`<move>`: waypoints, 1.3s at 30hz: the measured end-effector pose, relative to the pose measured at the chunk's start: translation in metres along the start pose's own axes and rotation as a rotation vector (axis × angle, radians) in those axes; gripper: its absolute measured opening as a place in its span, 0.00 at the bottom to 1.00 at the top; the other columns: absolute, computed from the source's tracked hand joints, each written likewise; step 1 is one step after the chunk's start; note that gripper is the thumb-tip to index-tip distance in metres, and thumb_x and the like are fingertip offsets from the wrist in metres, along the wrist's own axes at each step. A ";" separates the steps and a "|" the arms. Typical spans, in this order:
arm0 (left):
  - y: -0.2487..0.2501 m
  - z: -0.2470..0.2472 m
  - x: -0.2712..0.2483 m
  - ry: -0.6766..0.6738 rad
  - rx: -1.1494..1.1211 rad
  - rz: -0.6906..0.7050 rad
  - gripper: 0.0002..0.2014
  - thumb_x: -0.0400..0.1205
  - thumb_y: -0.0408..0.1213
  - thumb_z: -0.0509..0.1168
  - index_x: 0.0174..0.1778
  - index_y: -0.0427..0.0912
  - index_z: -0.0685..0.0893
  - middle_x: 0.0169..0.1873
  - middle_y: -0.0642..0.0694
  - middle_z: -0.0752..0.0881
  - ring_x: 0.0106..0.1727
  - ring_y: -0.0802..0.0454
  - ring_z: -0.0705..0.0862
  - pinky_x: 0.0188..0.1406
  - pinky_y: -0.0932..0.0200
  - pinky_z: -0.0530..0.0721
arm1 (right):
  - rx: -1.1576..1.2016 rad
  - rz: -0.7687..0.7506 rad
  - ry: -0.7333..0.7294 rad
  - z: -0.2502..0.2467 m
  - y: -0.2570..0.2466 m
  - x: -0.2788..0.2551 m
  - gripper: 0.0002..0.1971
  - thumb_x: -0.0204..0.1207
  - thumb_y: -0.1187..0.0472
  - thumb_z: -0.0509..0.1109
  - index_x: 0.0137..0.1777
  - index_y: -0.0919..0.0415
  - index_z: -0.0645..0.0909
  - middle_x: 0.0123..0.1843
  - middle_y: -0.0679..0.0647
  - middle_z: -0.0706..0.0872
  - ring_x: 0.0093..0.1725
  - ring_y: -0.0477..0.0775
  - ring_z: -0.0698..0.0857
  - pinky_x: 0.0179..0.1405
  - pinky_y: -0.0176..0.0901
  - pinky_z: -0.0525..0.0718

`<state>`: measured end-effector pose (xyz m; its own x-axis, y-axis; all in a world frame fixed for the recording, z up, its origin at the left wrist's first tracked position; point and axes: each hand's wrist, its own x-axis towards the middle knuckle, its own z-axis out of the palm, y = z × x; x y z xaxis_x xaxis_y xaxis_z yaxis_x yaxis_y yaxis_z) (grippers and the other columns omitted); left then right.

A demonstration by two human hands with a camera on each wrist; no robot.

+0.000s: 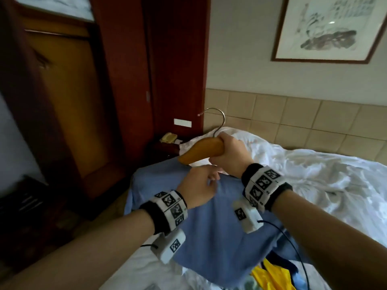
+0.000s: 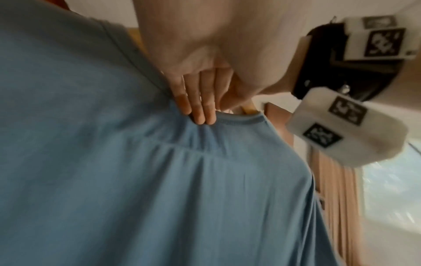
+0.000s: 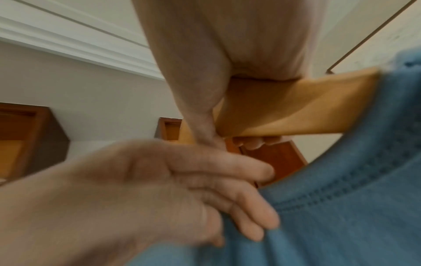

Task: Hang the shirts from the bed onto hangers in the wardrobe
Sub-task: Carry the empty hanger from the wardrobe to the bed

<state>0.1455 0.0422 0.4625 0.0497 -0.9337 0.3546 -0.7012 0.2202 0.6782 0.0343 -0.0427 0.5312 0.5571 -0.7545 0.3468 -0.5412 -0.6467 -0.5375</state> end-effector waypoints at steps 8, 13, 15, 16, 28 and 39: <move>-0.001 -0.105 -0.074 0.447 -1.190 -0.556 0.21 0.87 0.45 0.56 0.63 0.31 0.81 0.59 0.29 0.87 0.62 0.34 0.86 0.69 0.42 0.80 | 0.091 -0.261 -0.211 0.061 -0.107 0.010 0.22 0.75 0.55 0.77 0.64 0.59 0.72 0.47 0.52 0.85 0.46 0.53 0.85 0.37 0.34 0.78; -0.021 -0.178 -0.126 0.752 -1.399 -0.586 0.35 0.83 0.62 0.62 0.68 0.29 0.78 0.62 0.31 0.85 0.62 0.39 0.84 0.62 0.44 0.82 | 0.130 -0.434 -0.289 0.108 -0.190 0.001 0.22 0.77 0.56 0.75 0.66 0.61 0.72 0.49 0.51 0.83 0.45 0.50 0.83 0.31 0.25 0.77; -0.029 -0.209 -0.154 0.827 -1.471 -0.579 0.34 0.85 0.60 0.60 0.70 0.29 0.76 0.61 0.29 0.84 0.60 0.36 0.84 0.61 0.39 0.81 | 0.110 -0.494 -0.325 0.133 -0.228 -0.008 0.22 0.79 0.55 0.74 0.67 0.62 0.72 0.55 0.56 0.83 0.53 0.55 0.83 0.45 0.34 0.79; -0.030 -0.220 -0.165 0.853 -1.488 -0.580 0.33 0.86 0.59 0.58 0.72 0.30 0.76 0.59 0.29 0.85 0.59 0.35 0.85 0.59 0.36 0.81 | 0.069 -0.530 -0.327 0.143 -0.241 -0.011 0.23 0.79 0.54 0.73 0.68 0.62 0.72 0.59 0.57 0.81 0.58 0.58 0.81 0.54 0.41 0.77; -0.097 -0.427 -0.413 1.167 -1.247 -0.691 0.34 0.88 0.55 0.57 0.78 0.28 0.68 0.73 0.27 0.75 0.67 0.31 0.79 0.52 0.37 0.79 | -0.113 -0.764 -0.711 0.281 -0.462 -0.109 0.15 0.80 0.44 0.69 0.42 0.56 0.74 0.43 0.54 0.84 0.46 0.56 0.85 0.46 0.48 0.84; -0.127 -0.568 -0.604 1.387 -1.068 -0.743 0.32 0.90 0.50 0.54 0.78 0.24 0.66 0.75 0.29 0.73 0.74 0.33 0.74 0.56 0.42 0.78 | 0.012 -0.909 -0.886 0.411 -0.639 -0.189 0.20 0.84 0.51 0.65 0.64 0.67 0.72 0.51 0.55 0.79 0.48 0.54 0.81 0.32 0.37 0.73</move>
<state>0.6081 0.7388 0.5275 0.9279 -0.1752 -0.3290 0.3716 0.5021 0.7809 0.5341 0.5588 0.4930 0.9548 0.2949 -0.0360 0.2590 -0.8857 -0.3853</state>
